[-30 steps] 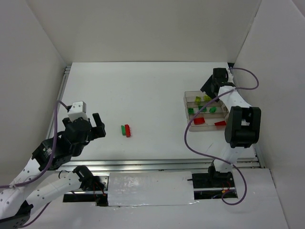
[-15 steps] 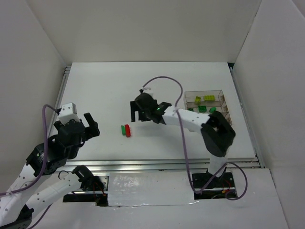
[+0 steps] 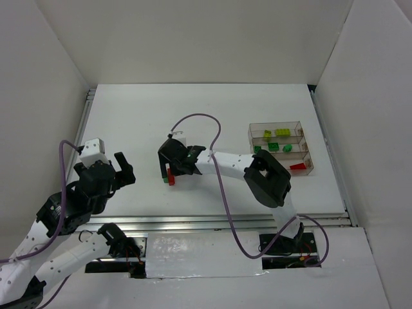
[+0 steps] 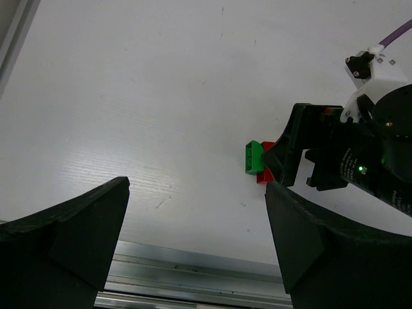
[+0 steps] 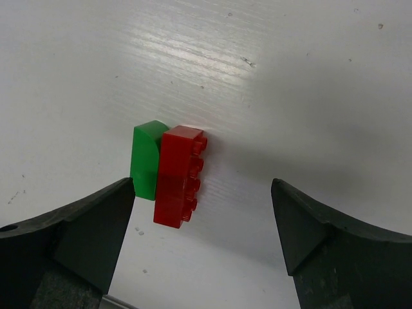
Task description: Sort the legos into containers by color
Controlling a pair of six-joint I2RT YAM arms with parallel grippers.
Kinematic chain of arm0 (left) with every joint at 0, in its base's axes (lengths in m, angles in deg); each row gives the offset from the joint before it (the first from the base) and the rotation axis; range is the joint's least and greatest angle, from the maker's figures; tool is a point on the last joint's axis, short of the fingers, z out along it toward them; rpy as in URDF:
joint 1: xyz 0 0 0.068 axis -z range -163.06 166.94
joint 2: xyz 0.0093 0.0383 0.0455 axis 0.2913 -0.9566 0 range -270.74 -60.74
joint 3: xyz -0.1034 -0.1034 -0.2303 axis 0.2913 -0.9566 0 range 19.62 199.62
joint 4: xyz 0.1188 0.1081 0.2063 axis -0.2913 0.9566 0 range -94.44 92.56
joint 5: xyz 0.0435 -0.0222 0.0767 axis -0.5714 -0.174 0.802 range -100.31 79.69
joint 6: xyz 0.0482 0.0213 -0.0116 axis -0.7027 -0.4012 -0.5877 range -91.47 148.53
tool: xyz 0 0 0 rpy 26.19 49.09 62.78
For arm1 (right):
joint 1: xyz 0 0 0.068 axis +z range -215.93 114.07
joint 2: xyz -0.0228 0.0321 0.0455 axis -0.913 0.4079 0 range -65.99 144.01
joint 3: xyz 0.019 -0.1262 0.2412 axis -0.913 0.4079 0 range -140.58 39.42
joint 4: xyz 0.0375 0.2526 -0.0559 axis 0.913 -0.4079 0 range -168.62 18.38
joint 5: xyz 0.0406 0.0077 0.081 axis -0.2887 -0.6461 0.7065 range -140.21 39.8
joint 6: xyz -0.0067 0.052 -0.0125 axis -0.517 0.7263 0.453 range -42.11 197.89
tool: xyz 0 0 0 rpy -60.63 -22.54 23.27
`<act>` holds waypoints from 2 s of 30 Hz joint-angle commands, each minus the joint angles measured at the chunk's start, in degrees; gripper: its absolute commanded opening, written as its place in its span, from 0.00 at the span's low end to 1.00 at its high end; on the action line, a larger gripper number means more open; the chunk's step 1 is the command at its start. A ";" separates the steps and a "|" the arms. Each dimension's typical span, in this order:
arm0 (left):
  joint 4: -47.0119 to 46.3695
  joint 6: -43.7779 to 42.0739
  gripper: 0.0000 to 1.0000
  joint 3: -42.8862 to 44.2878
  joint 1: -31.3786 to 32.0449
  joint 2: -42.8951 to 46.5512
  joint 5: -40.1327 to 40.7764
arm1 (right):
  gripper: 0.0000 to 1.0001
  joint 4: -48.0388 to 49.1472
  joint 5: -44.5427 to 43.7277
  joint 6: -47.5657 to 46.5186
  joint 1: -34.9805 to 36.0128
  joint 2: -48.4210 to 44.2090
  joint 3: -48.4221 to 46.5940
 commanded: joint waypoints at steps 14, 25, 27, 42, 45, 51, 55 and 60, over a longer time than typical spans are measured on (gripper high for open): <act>-1.59 -0.91 0.99 -0.02 -0.24 0.14 -0.36 | 0.65 -1.96 1.29 0.56 1.55 6.69 -7.29; -1.33 -0.38 1.00 -0.02 -0.24 0.05 0.08 | 0.56 -0.82 2.09 -0.67 1.64 5.39 -3.61; -1.24 -0.21 0.99 0.16 -0.24 -0.12 0.08 | 0.28 3.37 2.43 -1.54 1.81 3.11 0.77; -35.50 10.95 0.99 -11.62 -0.06 -3.18 -44.27 | 0.00 41.28 8.68 -12.18 6.73 -48.55 50.09; -40.43 11.83 0.98 -11.97 0.29 -8.29 -50.00 | 0.00 40.76 7.10 -12.01 7.52 -54.45 53.26; -47.45 14.20 0.96 -14.86 1.34 -10.41 -53.79 | 0.00 36.89 3.49 -13.24 8.58 -60.70 54.41; -48.87 15.00 0.92 -16.28 2.13 -10.40 -53.27 | 0.00 37.68 2.96 -13.41 8.67 -63.09 55.03; -51.68 15.44 0.81 -16.98 3.01 -11.99 -54.85 | 0.00 37.94 3.48 -13.59 8.76 -63.00 53.71</act>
